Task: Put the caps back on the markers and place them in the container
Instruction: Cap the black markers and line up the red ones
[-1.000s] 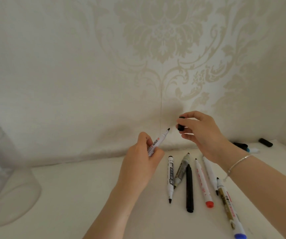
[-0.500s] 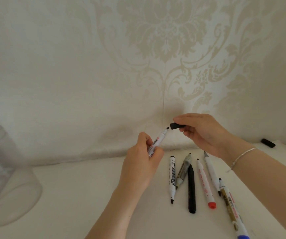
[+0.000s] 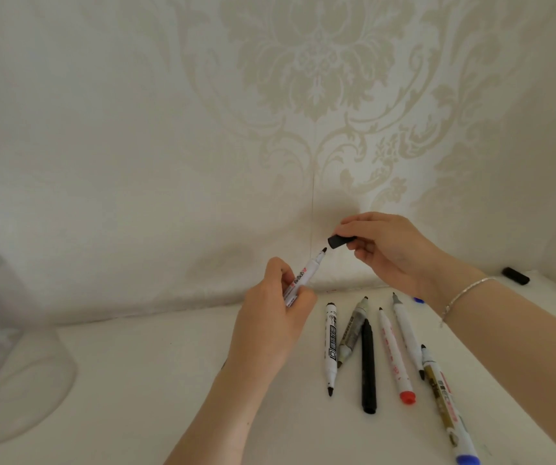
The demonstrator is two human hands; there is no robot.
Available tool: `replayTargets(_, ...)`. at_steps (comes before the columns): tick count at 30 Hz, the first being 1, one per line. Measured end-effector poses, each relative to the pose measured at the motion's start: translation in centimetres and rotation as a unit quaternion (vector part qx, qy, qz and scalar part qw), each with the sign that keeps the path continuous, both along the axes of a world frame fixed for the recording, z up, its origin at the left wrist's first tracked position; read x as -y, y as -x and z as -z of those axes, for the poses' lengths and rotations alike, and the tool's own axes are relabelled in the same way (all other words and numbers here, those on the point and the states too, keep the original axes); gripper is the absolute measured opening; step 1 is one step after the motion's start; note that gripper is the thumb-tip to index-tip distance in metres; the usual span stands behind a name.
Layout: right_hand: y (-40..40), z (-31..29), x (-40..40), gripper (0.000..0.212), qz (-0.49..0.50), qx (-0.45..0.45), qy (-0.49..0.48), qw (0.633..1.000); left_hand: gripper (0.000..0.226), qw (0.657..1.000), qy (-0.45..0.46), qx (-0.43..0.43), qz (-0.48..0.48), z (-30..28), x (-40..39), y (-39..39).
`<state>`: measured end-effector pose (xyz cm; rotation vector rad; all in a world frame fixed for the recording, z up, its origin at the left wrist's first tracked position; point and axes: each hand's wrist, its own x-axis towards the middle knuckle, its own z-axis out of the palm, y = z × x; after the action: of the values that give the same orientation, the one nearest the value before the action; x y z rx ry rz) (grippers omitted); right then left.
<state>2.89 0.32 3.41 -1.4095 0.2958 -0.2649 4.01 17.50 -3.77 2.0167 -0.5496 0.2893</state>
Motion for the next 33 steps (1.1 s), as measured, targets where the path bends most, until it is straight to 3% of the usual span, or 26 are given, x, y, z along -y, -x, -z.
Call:
replayTargets(6,0.2,0.5,0.0,0.004,-0.039,-0.045,-0.052,0.997,0.013,1.000,0.008,0.003,0.008,-0.1,0.0,0.2)
replayTargets(10,0.4,0.5,0.0,0.003,-0.072,-0.054,-0.174,0.981,0.012,0.999,0.046,0.023,-0.002,-0.4,0.0,0.4)
replayTargets(13,0.6,0.3,-0.3,0.014,-0.117,-0.038,-0.233,0.965,0.012,0.996,0.074,0.041,-0.010,-0.7,0.1,0.5)
replayTargets(20,0.6,0.2,-0.5,0.026,-0.187,0.002,-0.257,0.948,0.011,0.991,0.114,0.059,-0.026,-0.7,0.1,0.6)
replayTargets(25,0.6,0.2,-0.6,0.030,-0.174,-0.002,-0.275,0.946,0.010,0.989,0.148,0.020,-0.018,-0.8,0.1,0.5)
replayTargets(29,0.4,0.1,-0.7,0.031,-0.111,0.004,-0.305,0.946,0.006,0.979,0.195,-0.058,-0.005,-0.5,0.2,-0.1)
replayTargets(33,0.2,-0.1,-1.1,0.031,-0.065,0.015,-0.292,0.954,0.006,0.978,0.193,-0.081,0.013,-0.5,0.2,-0.2)
